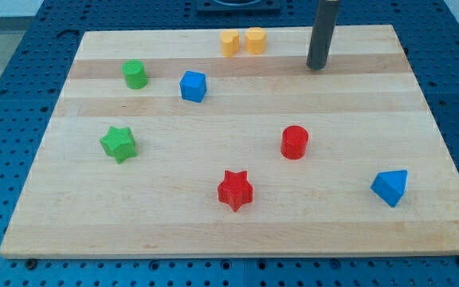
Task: Point your arm at the blue cube
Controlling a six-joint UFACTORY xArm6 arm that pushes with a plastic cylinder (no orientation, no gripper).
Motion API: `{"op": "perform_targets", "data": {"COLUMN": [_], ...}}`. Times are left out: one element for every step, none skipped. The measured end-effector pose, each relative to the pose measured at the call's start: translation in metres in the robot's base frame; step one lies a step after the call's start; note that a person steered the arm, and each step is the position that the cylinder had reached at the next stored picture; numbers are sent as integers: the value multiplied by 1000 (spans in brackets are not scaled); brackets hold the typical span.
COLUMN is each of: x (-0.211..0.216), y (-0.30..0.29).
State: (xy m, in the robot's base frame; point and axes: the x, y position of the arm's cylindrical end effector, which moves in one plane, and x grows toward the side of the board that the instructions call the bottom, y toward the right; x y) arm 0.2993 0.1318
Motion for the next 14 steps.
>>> {"op": "perform_targets", "data": {"x": [9, 23, 30, 42, 60, 63, 75, 89, 109, 117, 116, 116, 116, 119], "y": [-2, -4, -8, -19, -50, -71, -73, -74, -104, -132, -156, -167, -189, -213]}}
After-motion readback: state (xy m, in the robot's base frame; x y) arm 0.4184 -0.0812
